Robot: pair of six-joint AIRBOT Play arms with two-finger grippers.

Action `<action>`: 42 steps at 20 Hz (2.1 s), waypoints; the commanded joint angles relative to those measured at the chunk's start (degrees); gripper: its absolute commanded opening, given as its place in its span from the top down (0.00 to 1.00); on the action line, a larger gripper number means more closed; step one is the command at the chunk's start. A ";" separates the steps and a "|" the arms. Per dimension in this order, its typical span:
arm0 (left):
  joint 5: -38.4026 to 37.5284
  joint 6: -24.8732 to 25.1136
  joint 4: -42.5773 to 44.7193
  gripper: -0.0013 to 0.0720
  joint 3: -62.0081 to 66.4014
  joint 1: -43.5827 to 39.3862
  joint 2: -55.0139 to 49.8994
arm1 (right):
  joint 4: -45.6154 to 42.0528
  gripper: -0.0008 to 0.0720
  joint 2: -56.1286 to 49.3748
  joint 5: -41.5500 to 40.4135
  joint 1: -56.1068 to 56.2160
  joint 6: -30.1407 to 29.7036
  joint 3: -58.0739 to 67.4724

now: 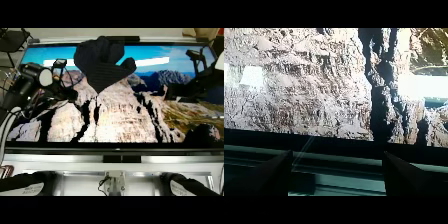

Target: Fold the shirts.

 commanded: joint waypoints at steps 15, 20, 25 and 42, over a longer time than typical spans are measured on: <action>0.00 0.02 0.00 0.24 -0.02 0.07 0.02 | -4.22 0.07 -0.04 -5.01 0.02 -13.75 -0.02; 12.50 -0.22 -1.03 0.24 -0.02 0.02 -0.74 | -5.09 0.07 -0.04 -8.20 0.04 -14.99 -0.02; 26.01 -1.53 -7.41 0.13 1.20 1.03 -4.46 | -2.45 0.07 -0.07 -18.38 0.04 -10.05 -0.02; 29.55 16.31 -50.66 0.07 28.50 13.20 -45.51 | 6.56 0.07 -0.07 -19.87 0.04 -3.54 -0.04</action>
